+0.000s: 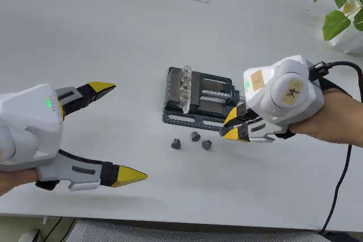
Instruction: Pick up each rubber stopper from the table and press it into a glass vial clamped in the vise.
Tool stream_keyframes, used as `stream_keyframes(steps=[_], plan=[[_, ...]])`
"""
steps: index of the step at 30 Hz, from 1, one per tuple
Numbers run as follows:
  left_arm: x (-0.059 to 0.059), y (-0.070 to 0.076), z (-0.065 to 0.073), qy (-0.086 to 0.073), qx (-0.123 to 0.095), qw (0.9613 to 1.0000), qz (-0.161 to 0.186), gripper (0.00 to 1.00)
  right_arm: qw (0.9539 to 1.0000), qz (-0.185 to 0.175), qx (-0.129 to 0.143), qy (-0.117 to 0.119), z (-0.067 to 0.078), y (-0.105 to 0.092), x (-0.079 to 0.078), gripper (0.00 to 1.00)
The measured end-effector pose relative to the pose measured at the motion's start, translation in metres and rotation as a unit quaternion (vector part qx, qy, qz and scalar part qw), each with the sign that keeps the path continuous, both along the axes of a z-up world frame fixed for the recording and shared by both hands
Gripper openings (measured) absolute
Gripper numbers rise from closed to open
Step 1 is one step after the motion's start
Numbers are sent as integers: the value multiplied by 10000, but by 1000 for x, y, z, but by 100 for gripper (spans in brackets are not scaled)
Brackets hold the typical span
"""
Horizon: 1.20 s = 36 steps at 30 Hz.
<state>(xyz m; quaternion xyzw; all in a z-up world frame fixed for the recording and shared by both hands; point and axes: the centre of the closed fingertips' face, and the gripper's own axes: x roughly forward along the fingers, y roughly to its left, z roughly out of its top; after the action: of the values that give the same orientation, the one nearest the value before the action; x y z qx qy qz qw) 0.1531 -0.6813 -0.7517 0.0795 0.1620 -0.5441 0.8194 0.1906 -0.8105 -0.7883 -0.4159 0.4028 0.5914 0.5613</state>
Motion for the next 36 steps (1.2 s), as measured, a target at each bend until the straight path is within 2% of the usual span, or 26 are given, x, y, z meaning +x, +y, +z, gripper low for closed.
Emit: stream_keyframes(steps=[9, 18, 22, 36], plan=[[2, 3, -3, 9, 0, 10000, 14, 99, 9998, 103, 107, -118, 17, 16, 16, 6], [4, 1, -4, 25, -25, 10000, 9, 99, 9993, 188, 174, -255, 30, 34, 41, 6], [5, 1, -4, 30, -51, 10000, 13, 99, 9991, 218, 198, -297, 32, 42, 53, 6], [7, 3, -7, 65, -106, 9999, 33, 99, 9988, 233, 228, -372, 33, 60, 77, 6]])
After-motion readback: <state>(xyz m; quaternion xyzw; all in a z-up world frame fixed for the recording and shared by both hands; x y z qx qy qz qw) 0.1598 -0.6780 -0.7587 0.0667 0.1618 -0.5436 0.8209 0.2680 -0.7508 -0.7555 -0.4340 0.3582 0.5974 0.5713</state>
